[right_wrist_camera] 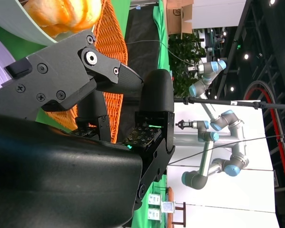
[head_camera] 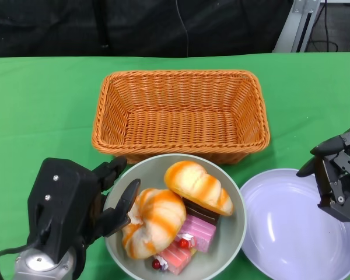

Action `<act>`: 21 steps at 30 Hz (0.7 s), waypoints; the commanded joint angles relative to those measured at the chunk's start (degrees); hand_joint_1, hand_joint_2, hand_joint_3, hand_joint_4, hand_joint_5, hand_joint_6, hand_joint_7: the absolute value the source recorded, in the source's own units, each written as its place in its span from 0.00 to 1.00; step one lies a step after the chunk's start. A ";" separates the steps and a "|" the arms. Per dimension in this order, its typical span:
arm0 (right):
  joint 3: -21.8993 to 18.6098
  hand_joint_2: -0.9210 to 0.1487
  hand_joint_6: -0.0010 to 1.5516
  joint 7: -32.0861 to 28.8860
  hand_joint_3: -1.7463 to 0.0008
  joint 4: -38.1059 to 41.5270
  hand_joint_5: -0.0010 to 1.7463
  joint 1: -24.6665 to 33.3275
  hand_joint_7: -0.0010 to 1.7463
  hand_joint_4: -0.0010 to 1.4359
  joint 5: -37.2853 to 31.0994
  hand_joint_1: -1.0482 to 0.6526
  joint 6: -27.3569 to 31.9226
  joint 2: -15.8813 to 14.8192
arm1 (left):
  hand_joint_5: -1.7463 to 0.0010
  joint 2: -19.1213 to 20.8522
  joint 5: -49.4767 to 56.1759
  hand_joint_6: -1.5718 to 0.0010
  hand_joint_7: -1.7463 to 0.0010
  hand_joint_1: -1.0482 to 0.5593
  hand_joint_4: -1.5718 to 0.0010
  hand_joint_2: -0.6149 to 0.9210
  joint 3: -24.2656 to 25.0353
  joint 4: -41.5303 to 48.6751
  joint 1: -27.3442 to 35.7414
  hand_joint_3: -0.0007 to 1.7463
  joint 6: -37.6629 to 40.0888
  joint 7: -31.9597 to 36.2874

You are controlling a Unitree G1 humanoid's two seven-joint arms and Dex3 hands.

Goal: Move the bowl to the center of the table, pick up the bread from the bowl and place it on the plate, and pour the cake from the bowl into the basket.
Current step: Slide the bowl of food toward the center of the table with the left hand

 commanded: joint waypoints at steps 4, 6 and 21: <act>-0.34 0.29 0.46 -0.83 0.43 -0.13 0.94 -0.02 0.74 0.54 -0.39 0.54 -0.73 -0.03 | 0.98 2.79 5.48 0.91 0.99 0.13 0.88 1.00 0.06 0.15 -0.05 0.38 -5.84 2.39; -0.30 0.28 0.46 -0.55 0.43 -0.15 0.94 0.03 0.73 0.54 -0.09 0.54 -0.42 -0.24 | 0.97 3.40 8.11 0.90 0.99 0.14 0.86 1.00 0.30 0.05 -0.06 0.37 -7.81 4.06; -0.25 0.28 0.46 -0.76 0.43 -0.37 0.95 0.08 0.75 0.53 0.24 0.55 -0.24 -0.16 | 0.95 0.87 18.80 0.73 0.96 0.29 0.71 1.00 5.03 5.88 0.05 0.19 -29.14 21.36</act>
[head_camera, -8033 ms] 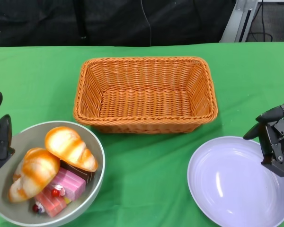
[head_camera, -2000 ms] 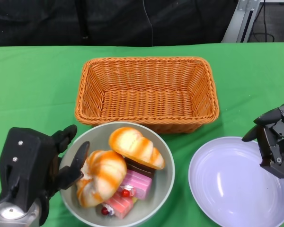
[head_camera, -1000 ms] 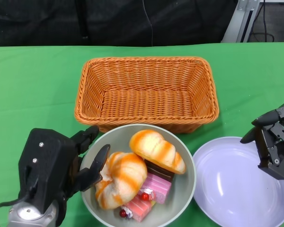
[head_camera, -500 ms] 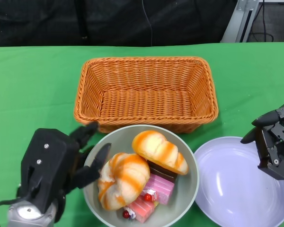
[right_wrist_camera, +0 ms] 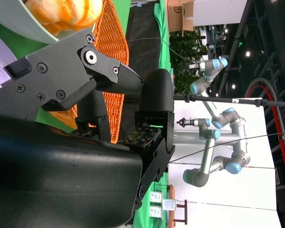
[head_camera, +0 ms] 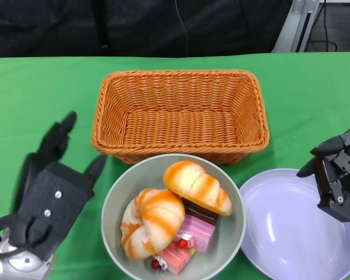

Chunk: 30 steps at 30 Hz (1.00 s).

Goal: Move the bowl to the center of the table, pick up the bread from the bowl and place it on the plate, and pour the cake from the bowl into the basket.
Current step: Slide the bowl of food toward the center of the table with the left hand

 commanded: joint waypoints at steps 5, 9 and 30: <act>-0.55 0.26 0.46 -0.01 0.45 -0.25 0.94 -0.02 0.73 0.54 0.06 0.54 -0.27 -0.52 | 0.88 -4.07 -0.83 0.46 0.92 0.54 0.44 1.00 5.81 11.78 -2.15 0.14 -22.50 12.49; -0.86 0.26 0.46 0.36 0.46 -0.36 0.93 -0.01 0.72 0.53 0.67 0.54 0.13 -0.87 | 0.67 -2.81 -3.22 0.28 0.85 0.59 0.35 1.00 8.49 23.39 -4.85 0.21 -36.89 13.13; 0.93 0.00 0.41 6.31 0.94 -7.56 0.64 0.91 0.30 0.40 -3.86 0.39 1.81 -9.74 | 0.32 1.19 -8.94 0.43 0.47 0.53 0.45 0.99 10.94 48.20 -12.59 0.19 -58.75 6.85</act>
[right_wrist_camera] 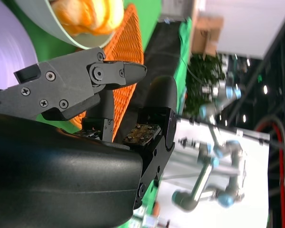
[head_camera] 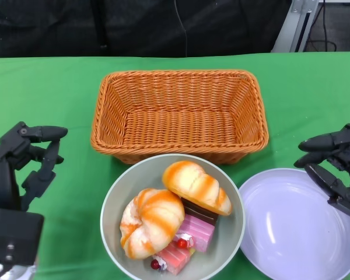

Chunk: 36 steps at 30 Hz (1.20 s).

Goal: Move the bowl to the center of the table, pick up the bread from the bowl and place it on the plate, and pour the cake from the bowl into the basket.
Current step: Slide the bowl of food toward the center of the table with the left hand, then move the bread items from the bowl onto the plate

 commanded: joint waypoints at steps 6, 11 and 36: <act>1.55 0.00 0.41 0.50 0.96 -8.01 0.58 1.30 0.24 0.39 -1.10 0.37 6.01 -3.60 | 0.35 1.69 -5.67 0.42 0.50 0.53 0.44 0.99 0.98 1.31 -0.85 0.16 0.38 -7.86; 2.59 0.00 0.40 -0.87 0.96 -11.64 0.57 1.39 0.22 0.37 -2.58 0.39 9.65 -3.26 | 0.35 1.74 -8.20 0.41 0.51 0.53 0.44 1.00 1.17 -0.59 -0.37 0.15 3.97 -11.68; 3.20 0.00 0.40 -1.37 0.93 -13.18 0.63 -1.08 0.24 0.33 -2.00 0.39 11.47 -3.10 | 0.34 3.60 -27.14 0.35 0.49 0.53 0.38 0.85 4.97 -9.29 2.15 0.30 18.91 -40.02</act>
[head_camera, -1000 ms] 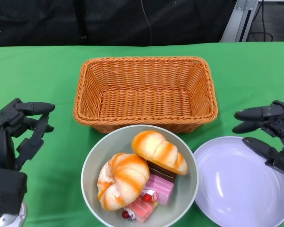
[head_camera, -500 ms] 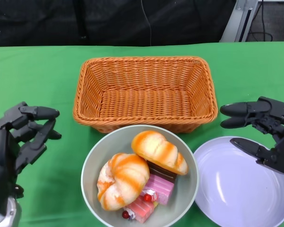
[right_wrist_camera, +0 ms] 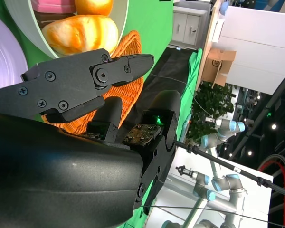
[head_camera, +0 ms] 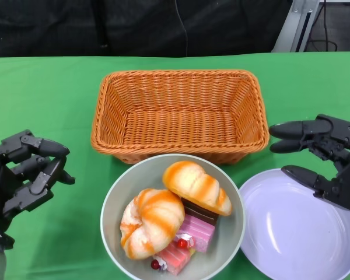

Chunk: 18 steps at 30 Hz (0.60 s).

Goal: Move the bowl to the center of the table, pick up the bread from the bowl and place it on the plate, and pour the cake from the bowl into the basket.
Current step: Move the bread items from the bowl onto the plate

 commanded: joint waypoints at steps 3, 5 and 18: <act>-0.40 0.00 0.40 0.06 0.93 -1.92 0.64 -0.77 0.24 0.33 1.12 0.39 0.81 -0.92 | 0.34 0.53 0.27 0.35 0.50 0.53 0.37 0.87 0.91 -2.11 -0.11 0.29 1.76 0.42; -0.24 0.00 0.39 -0.03 0.93 -2.64 0.65 -0.87 0.24 0.33 1.26 0.38 1.66 -0.90 | 0.34 0.28 0.48 0.35 0.49 0.53 0.37 0.87 0.98 -2.31 -0.12 0.29 2.07 0.76; 6.39 0.01 0.34 -1.86 0.99 -17.56 0.61 -0.58 0.30 0.31 -5.34 0.35 15.31 -3.19 | 0.33 -1.48 1.74 0.37 0.47 0.56 0.40 0.86 0.77 -2.69 -0.45 0.35 2.08 1.99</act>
